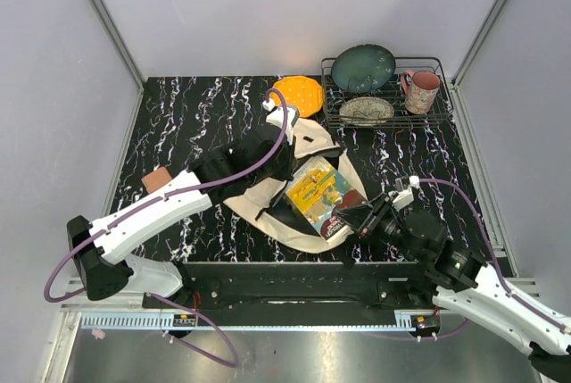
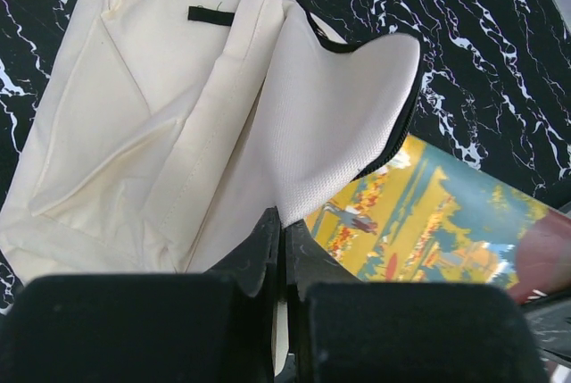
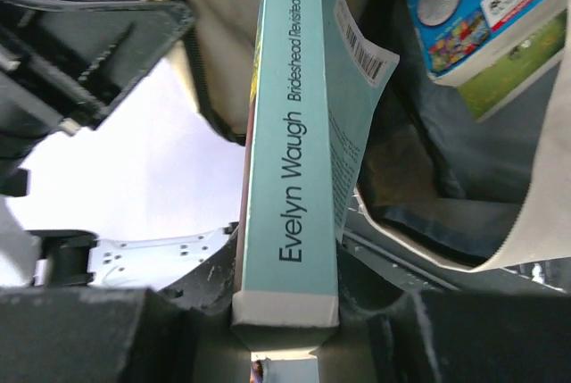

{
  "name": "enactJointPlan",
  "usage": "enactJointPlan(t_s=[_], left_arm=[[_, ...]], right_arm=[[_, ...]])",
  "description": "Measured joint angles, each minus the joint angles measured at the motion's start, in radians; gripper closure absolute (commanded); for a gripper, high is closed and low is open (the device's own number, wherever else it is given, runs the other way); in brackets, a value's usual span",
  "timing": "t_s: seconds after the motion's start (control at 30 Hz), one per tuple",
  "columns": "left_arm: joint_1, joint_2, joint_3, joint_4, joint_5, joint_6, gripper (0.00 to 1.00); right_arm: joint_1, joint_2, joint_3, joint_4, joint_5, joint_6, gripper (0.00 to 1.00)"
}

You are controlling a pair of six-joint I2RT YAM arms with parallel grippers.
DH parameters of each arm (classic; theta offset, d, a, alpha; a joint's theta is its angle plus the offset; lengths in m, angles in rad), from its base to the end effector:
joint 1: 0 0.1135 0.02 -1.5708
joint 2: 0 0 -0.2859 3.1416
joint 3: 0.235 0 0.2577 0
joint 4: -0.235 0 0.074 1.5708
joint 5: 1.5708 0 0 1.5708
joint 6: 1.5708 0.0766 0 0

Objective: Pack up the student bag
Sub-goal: Place the book in the student bag.

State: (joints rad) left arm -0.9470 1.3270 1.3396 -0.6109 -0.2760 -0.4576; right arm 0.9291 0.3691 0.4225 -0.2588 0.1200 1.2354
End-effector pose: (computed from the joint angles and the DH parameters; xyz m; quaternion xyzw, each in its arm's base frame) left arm 0.2055 -0.2499 0.3709 0.1498 0.8652 -0.2062 0.4319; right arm 0.0955 0.1125 0.2593 0.1555 0.7596 0.5342 0.3367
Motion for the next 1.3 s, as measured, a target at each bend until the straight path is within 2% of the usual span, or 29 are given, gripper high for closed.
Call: enactJointPlan(t_s=[0.23,0.47,0.93,1.3], left_arm=[[0.000,0.000,0.000,0.001,0.006,-0.006,1.00],[0.000,-0.002,-0.007,0.013,0.038,-0.007,1.00],[-0.018,-0.003,-0.009,0.016,0.121,-0.005,1.00],[-0.030,-0.003,-0.009,0.018,0.133,-0.002,1.00]], right_arm=[[0.000,-0.094,-0.088,0.043,0.038,0.071,1.00],[0.000,0.040,-0.217,0.110,0.082,0.131,1.00],[0.000,0.366,-0.130,0.307,0.144,0.107,1.00],[0.000,0.364,-0.095,0.351,0.201,0.107,0.98]])
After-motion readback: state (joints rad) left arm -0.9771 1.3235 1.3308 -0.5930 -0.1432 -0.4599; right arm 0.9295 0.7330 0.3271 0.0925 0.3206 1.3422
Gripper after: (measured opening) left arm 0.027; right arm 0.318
